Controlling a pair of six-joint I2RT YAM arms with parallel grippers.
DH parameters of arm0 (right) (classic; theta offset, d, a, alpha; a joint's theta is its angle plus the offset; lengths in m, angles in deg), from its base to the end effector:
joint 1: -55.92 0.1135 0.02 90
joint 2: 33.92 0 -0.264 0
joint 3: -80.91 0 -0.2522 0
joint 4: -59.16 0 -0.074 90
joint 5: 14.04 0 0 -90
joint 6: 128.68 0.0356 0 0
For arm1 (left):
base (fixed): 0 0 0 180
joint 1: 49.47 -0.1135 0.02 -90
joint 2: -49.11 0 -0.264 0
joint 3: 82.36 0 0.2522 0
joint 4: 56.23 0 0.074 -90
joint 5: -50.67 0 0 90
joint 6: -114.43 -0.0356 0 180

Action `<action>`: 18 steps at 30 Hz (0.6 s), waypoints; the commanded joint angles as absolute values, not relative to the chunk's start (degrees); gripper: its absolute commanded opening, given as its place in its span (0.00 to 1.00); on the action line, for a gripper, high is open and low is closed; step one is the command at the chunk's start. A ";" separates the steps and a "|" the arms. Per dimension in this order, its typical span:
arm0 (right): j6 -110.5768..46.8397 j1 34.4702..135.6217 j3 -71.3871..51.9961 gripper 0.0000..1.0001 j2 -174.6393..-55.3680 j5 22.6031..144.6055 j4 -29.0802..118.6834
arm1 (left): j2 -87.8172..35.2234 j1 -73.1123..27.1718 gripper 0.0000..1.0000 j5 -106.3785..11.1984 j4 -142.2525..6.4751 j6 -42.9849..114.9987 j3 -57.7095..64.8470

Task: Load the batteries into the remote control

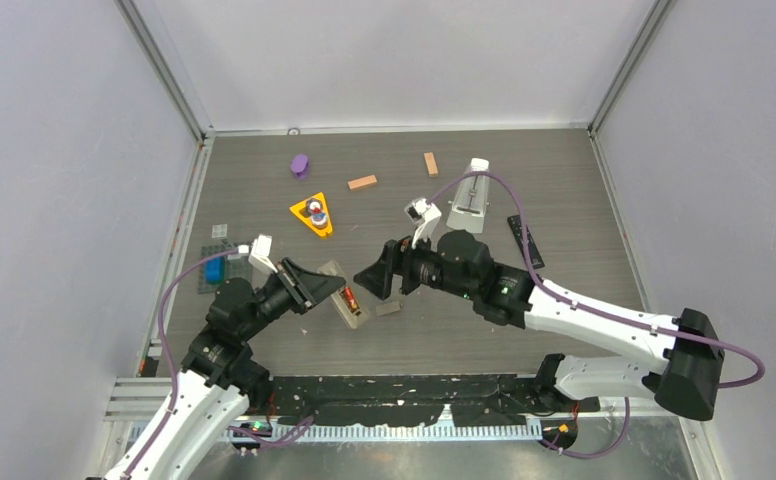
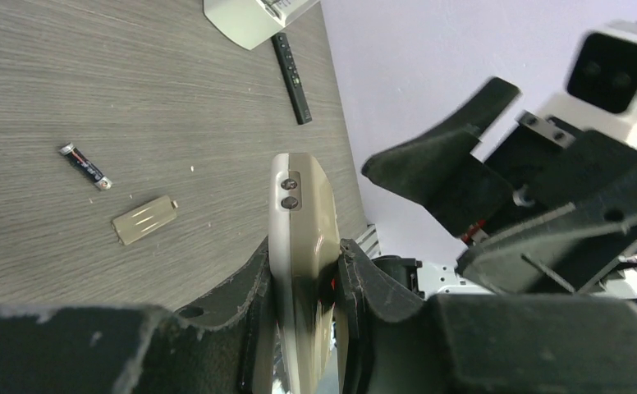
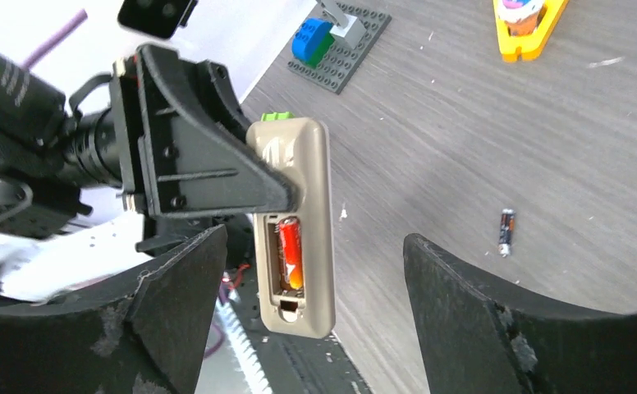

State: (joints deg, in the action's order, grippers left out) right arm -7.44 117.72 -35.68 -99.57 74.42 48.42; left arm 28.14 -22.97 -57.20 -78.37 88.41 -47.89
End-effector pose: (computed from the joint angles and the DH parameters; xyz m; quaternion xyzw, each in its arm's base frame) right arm 0.1284 0.2375 0.3195 -0.1981 0.7570 0.4445 0.4360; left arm 0.1073 -0.0657 0.2506 -0.1448 0.7420 -0.5402 0.3698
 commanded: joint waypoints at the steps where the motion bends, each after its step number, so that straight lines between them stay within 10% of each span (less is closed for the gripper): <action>1: 5.72 113.17 -35.59 0.84 -102.33 90.03 50.65 | 27.73 -22.93 0.00 -59.19 -73.60 86.92 -44.55; 18: 32.59 111.27 -47.37 0.83 -109.63 98.29 81.63 | 26.96 -22.95 0.00 -61.62 -72.63 85.26 -43.97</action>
